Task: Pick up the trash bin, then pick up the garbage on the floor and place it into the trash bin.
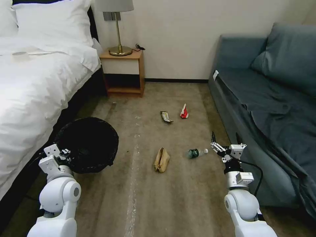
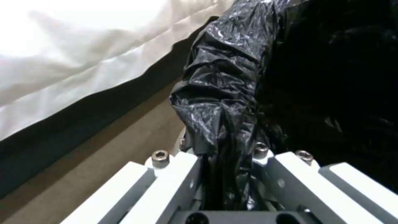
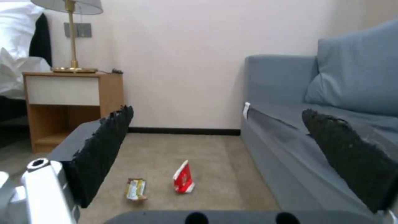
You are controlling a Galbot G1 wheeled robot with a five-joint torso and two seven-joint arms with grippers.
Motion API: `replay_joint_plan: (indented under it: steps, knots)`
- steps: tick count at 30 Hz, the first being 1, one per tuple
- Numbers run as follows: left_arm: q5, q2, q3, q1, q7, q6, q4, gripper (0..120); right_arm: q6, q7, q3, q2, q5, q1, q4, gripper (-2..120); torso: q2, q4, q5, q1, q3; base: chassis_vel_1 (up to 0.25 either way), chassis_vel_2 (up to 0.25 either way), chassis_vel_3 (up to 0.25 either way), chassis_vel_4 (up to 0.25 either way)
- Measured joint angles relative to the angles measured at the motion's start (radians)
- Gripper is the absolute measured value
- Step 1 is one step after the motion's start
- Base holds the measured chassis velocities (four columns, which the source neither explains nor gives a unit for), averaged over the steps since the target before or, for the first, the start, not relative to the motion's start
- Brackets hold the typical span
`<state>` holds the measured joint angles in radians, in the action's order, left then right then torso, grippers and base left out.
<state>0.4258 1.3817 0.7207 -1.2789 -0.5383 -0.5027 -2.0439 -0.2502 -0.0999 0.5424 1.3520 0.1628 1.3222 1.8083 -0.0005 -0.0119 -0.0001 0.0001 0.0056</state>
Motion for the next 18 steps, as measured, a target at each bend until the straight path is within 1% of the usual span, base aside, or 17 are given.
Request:
replay_joint_plan:
  steps: [4, 18]
  knots:
    - [0.002, 0.000, -0.003, 0.000, 0.004, 0.002, 0.000, 2, 0.000, 0.000, 0.000, 0.001, 0.000, 0.005, 0.002, 100, 0.000, -0.0003, -0.0002, 0.000, 0.000, -0.125, 0.105, 0.120, -0.118]
    - [0.007, -0.002, 0.004, -0.007, 0.006, 0.005, -0.005, 2, 0.000, 0.004, -0.002, 0.005, -0.003, 0.009, 0.001, 100, 0.000, 0.0000, -0.0002, 0.000, 0.000, -0.110, 0.122, 0.111, -0.115]
